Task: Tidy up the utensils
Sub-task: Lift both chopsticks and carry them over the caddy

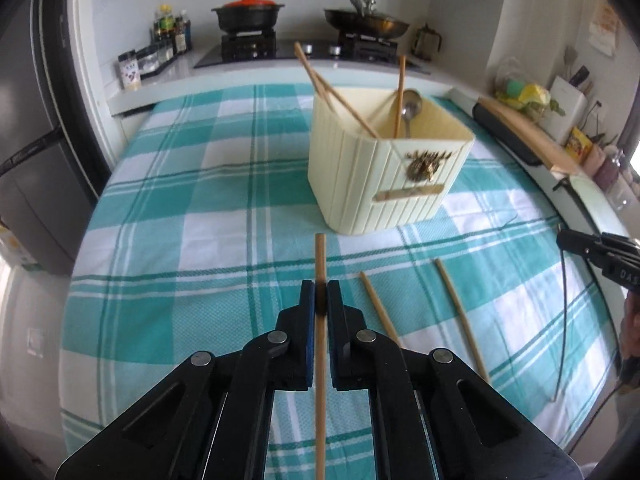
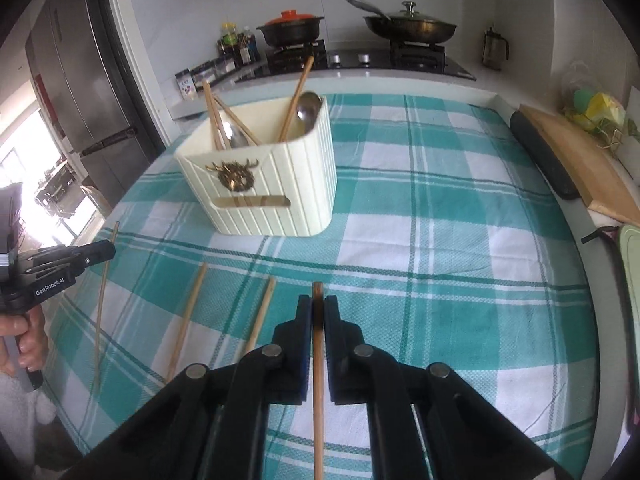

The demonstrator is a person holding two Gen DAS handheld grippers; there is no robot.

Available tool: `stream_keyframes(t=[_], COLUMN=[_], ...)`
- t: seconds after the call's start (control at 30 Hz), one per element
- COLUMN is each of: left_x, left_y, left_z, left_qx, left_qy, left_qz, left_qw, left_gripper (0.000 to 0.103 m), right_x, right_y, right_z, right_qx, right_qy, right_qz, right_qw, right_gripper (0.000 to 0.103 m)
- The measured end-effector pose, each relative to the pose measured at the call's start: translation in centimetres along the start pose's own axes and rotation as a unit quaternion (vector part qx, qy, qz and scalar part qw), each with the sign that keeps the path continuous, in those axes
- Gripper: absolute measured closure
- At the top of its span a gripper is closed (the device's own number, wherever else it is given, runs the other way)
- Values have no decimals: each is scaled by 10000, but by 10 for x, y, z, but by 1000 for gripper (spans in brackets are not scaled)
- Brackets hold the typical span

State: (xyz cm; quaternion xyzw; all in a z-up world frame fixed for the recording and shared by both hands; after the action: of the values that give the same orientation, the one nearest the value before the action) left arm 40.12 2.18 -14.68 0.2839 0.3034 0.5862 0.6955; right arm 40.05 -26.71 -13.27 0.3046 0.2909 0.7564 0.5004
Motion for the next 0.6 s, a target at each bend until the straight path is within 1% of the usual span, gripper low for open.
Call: stream_keyframes(t=[0.13,0.3,0.43,0.6], left_x=[-7,-16,-25,-33], left_y=[49,88,108,122], left_z=[10,17,24,35], left_qx=[-474,-865,-1134,-1351], left_qy=[14,63,40,18], left_qz=[-187,-405,-531,-574], left_qw=[9987,9954,9921,9892], left_gripper=[99,99,99,99], right_x=[12,20,18,16], right_y=[52,99,114,121], right_z=[5,7,14,25], right_qx=[-517,-1122,-1456,-1587], right_qy=[137,199,115,78], right_qz=[5,-50,-82,-71], right_qw=[9986,9935,9892,9873], right_gripper=[97,97,97,97])
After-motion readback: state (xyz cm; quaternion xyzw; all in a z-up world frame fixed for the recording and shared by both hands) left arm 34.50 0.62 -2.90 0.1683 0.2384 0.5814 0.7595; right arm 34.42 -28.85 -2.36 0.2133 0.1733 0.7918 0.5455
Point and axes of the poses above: each gripper's, at about its wrist camera, not at the fingertips, and y roughly against the way its jaws point, x to its left, z to its top, the point moved 6 cm from there along -y, roughly the way its jaws point, and after that the axes turned 1 degree about z, right-handed, at the moved point
